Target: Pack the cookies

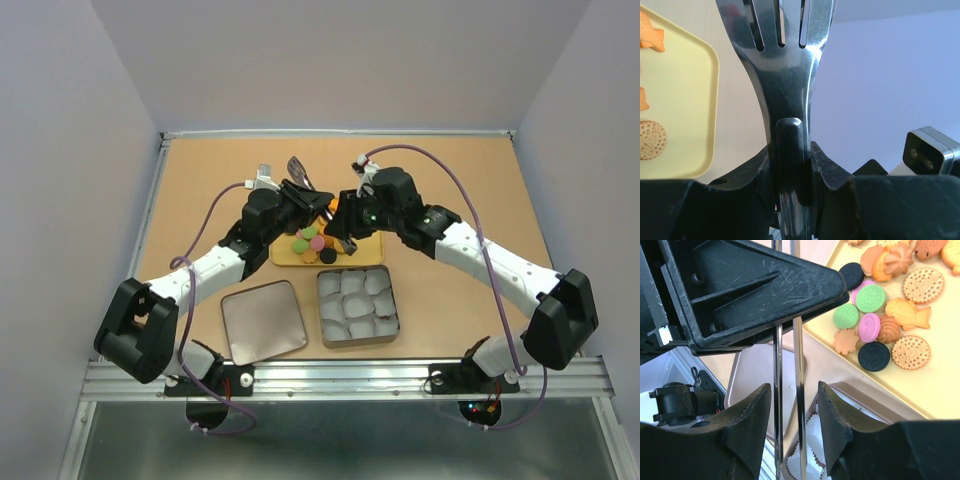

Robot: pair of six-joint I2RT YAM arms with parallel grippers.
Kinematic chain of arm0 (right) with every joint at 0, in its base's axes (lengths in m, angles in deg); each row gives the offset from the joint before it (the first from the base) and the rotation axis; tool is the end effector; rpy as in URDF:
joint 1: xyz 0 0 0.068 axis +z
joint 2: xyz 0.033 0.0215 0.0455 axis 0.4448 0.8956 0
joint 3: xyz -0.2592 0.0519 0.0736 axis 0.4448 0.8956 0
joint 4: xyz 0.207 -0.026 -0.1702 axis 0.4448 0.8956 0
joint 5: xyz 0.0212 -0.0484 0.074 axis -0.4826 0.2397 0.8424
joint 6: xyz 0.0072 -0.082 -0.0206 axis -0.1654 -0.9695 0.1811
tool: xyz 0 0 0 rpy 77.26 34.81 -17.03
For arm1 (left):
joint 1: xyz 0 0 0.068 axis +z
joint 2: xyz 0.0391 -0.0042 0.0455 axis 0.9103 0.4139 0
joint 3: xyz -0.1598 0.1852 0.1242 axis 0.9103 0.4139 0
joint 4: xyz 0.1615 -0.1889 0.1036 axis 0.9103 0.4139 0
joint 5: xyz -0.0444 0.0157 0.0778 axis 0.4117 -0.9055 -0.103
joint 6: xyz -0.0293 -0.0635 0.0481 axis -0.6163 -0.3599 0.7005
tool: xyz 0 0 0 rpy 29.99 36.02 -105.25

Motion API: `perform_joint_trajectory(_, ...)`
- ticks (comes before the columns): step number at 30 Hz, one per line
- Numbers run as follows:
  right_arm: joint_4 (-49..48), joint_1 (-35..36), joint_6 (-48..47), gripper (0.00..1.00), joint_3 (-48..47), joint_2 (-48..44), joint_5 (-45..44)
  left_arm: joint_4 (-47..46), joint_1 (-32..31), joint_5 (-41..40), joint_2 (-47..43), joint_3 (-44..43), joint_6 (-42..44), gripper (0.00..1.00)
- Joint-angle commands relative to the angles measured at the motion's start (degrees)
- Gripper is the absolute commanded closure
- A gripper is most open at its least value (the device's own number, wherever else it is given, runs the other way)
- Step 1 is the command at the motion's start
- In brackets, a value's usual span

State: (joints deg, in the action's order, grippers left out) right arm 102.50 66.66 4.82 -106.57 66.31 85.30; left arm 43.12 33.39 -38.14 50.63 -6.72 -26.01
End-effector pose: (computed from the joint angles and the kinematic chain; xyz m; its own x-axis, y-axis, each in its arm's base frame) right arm 0.2716 0.2551 0.3020 -0.7091 -0.0007 -0.7051 -0.5217 0.6733 0.5240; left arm 0.2989 -0.1988 0.2752 -0.6182 -0.7335 -0.2826 0.1412 0.2500 -0.9579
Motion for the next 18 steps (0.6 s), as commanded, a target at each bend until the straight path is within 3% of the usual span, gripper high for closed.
perform_joint_trajectory(1,-3.6,1.1,-0.4,0.53,0.1,0.7,-0.8,-1.4,-0.1,-0.8,-0.4,-1.5,-0.3,0.94)
perform_joint_trajectory(9,-3.6,1.7,-0.3,0.54,0.2,2.0,-0.9,0.3,-0.1,-0.5,0.5,-2.9,1.6,0.94)
perform_joint_trajectory(18,-3.5,1.9,-0.4,0.66,0.8,1.5,-2.3,3.2,-0.3,-0.5,1.0,-3.5,3.0,0.92)
